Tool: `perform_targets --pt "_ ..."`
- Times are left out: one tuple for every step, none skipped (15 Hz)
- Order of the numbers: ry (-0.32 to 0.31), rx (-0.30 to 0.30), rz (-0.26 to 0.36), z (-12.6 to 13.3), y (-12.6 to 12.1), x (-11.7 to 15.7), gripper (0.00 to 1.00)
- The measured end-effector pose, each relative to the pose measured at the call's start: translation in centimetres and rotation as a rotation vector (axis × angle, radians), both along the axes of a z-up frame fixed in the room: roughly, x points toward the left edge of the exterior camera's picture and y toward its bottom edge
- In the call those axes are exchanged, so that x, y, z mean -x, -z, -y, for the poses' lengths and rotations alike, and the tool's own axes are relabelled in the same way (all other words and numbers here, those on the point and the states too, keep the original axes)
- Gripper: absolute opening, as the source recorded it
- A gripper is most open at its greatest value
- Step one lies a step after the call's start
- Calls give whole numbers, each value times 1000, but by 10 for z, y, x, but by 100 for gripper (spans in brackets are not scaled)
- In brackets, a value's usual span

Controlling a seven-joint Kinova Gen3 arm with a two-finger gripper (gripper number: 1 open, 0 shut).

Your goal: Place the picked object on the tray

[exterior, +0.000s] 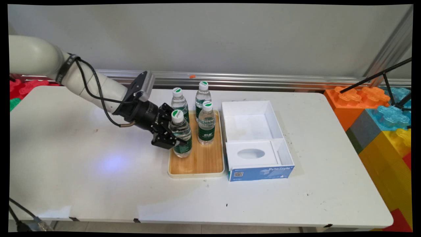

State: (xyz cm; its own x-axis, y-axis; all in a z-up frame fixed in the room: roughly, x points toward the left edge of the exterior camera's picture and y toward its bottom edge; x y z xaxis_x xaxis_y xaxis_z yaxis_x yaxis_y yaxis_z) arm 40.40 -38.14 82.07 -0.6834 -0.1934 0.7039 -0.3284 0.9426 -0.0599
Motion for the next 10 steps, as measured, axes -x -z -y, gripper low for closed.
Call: perform_targets --pt "6 -2 1 0 2 -2 0" --pt "12 -3 2 0 5 -4 0" --pt "17 -3 4 0 7 -4 0" --pt "24 -4 5 0 11 -5 0" --pt "28 -4 6 0 13 -5 0" --pt "31 -4 6 0 15 -5 0" --pt "34 -4 7 0 18 -5 0" --pt "37 -4 7 -1 21 -5 0" --pt "39 -4 8 -1 23 -5 0" --pt "43 -5 9 -1 26 -4 0"
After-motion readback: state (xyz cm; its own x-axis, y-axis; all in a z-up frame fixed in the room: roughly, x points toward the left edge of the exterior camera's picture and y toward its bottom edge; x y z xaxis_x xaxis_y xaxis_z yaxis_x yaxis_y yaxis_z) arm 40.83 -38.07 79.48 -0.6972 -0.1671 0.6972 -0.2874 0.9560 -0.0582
